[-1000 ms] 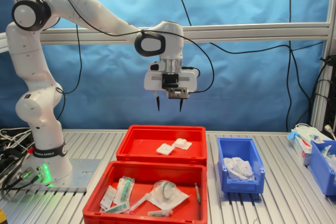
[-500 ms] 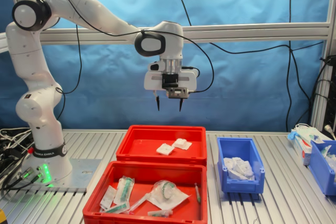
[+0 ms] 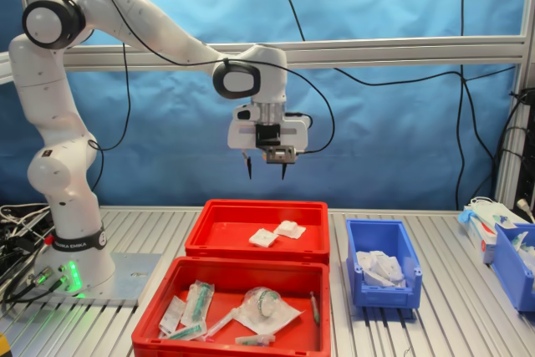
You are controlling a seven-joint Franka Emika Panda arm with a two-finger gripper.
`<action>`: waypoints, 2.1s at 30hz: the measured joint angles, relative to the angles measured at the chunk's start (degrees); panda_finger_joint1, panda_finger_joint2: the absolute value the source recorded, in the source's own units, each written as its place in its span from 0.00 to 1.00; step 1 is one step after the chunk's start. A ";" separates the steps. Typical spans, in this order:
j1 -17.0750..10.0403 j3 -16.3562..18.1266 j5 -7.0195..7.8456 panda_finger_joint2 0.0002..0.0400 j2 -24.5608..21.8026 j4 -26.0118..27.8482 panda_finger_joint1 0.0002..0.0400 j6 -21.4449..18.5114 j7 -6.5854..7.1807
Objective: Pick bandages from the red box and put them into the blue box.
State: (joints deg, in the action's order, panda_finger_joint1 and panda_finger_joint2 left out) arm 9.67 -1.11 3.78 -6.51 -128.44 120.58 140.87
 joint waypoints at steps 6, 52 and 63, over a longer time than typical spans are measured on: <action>1.93 0.03 -0.80 1.00 0.49 -1.96 1.00 4.47 1.01; 12.00 0.48 -1.30 1.00 22.32 -3.11 1.00 26.50 5.25; 12.01 0.48 -1.56 1.00 23.67 -3.11 1.00 27.62 5.26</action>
State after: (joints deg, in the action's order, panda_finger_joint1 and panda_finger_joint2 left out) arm 21.68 -0.63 2.22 17.16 -131.55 148.20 146.13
